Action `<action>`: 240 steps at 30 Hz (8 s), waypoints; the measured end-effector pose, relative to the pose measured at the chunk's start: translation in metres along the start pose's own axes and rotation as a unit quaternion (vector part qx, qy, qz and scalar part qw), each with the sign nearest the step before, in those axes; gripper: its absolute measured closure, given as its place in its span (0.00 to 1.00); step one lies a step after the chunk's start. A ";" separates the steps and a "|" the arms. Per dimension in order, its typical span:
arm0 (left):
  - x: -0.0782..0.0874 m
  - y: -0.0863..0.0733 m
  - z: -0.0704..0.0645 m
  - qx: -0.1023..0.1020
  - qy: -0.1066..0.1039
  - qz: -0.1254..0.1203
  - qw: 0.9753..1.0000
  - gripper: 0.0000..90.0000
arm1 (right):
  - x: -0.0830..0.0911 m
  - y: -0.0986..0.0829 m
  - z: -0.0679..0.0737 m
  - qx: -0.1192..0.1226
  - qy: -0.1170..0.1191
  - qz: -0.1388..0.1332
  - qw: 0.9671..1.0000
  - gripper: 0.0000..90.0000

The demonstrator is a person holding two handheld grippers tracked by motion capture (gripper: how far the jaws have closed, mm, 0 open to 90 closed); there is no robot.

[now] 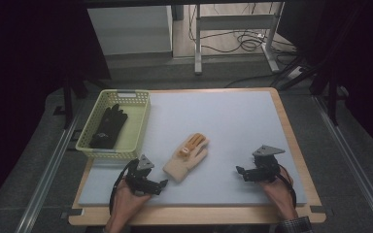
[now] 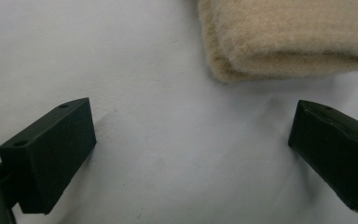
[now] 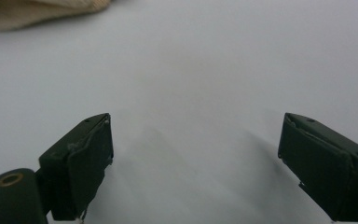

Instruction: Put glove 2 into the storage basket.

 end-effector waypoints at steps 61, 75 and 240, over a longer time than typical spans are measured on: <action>-0.051 0.105 -0.044 -0.061 -0.030 0.091 0.993 0.53 | -0.003 -0.001 0.001 0.005 -0.007 0.011 1.000 0.08; -0.031 0.122 -0.019 -0.036 -0.029 0.088 0.995 0.62 | -0.002 -0.002 0.001 0.008 -0.009 0.011 1.000 0.09; 0.053 0.096 0.106 0.072 -0.001 -0.068 0.995 0.01 | -0.002 -0.002 0.002 0.010 -0.011 0.011 1.000 0.09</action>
Point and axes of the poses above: each handheld gripper's, and its own axes: x roughly backward along the jaws, y roughly out of its top, z roughly to its left, the point moved 1 cm from there along -x, roughly forward along the jaws, and after that the axes turned 15 degrees about y, right-handed, at the moved point
